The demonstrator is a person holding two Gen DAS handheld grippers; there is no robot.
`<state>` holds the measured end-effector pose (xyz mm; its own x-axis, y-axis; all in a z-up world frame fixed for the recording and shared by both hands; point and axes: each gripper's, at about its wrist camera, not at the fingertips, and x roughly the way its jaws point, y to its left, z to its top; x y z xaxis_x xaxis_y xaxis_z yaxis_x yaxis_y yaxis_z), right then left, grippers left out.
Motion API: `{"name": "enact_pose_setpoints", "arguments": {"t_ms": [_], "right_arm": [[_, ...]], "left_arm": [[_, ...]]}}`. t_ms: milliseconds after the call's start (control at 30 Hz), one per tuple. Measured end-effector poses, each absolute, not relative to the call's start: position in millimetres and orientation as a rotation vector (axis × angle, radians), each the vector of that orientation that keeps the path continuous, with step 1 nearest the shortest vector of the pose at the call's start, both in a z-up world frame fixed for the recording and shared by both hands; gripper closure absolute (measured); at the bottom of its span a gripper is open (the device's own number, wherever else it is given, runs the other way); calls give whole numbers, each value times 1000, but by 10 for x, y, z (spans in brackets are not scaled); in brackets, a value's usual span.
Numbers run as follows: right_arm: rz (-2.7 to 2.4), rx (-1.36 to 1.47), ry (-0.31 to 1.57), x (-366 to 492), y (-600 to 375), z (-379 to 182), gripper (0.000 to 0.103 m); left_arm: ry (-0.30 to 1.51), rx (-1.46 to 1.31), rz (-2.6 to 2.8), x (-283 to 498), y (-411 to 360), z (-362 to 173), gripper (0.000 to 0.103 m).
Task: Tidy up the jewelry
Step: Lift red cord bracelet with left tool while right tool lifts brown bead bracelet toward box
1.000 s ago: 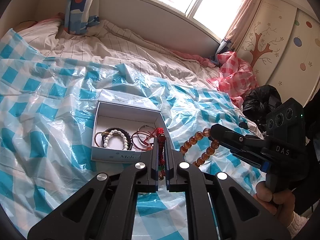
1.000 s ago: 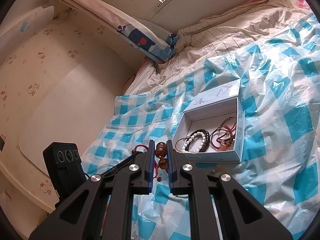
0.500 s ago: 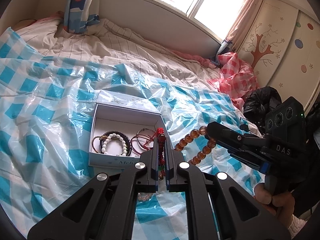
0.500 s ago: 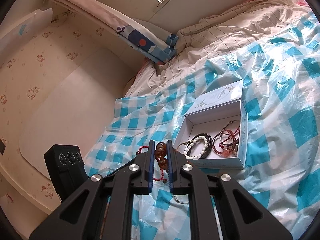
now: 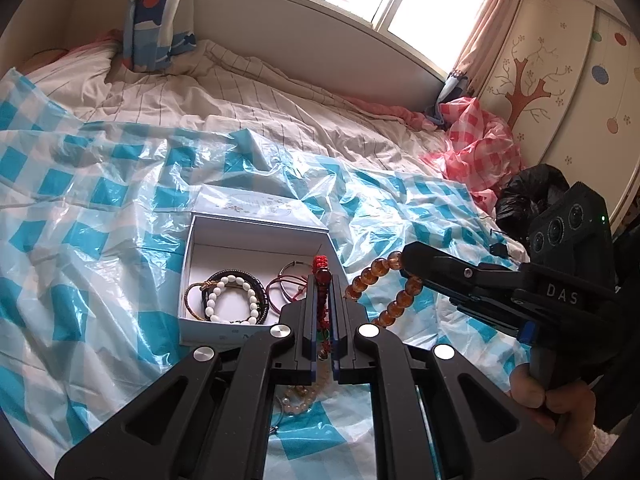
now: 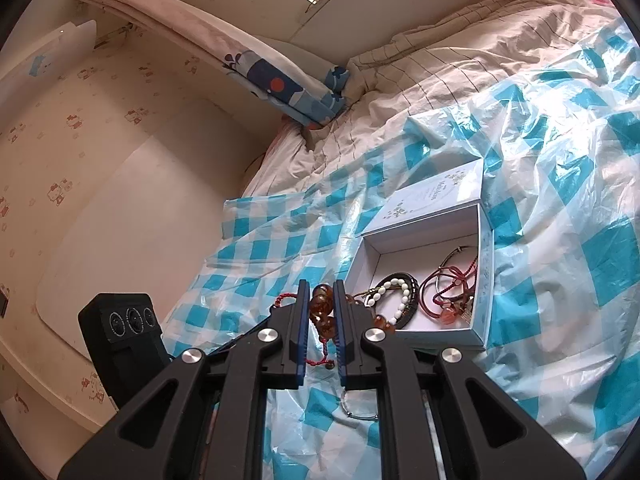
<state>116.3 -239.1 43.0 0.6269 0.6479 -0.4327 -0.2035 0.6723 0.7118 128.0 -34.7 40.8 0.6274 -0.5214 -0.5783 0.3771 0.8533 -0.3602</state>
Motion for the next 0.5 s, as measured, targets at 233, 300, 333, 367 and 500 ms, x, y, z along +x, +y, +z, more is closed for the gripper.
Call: {"name": "enact_pose_setpoints", "arguments": {"t_ms": [233, 300, 333, 367, 500], "right_arm": [[529, 682, 747, 1201, -2425, 361, 91], [527, 687, 748, 1210, -2468, 345, 91], [527, 688, 748, 1213, -2464, 340, 91], [527, 691, 748, 1210, -2494, 339, 91], [523, 700, 752, 1224, -2516, 307, 91]], "left_arm": [[728, -193, -514, 1292, -398, 390, 98], [729, -194, -514, 1305, -408, 382, 98], [729, -195, -514, 1297, -402, 386, 98], [729, -193, -513, 1302, -413, 382, 98], [731, -189, -508, 1338, -463, 364, 98]]}}
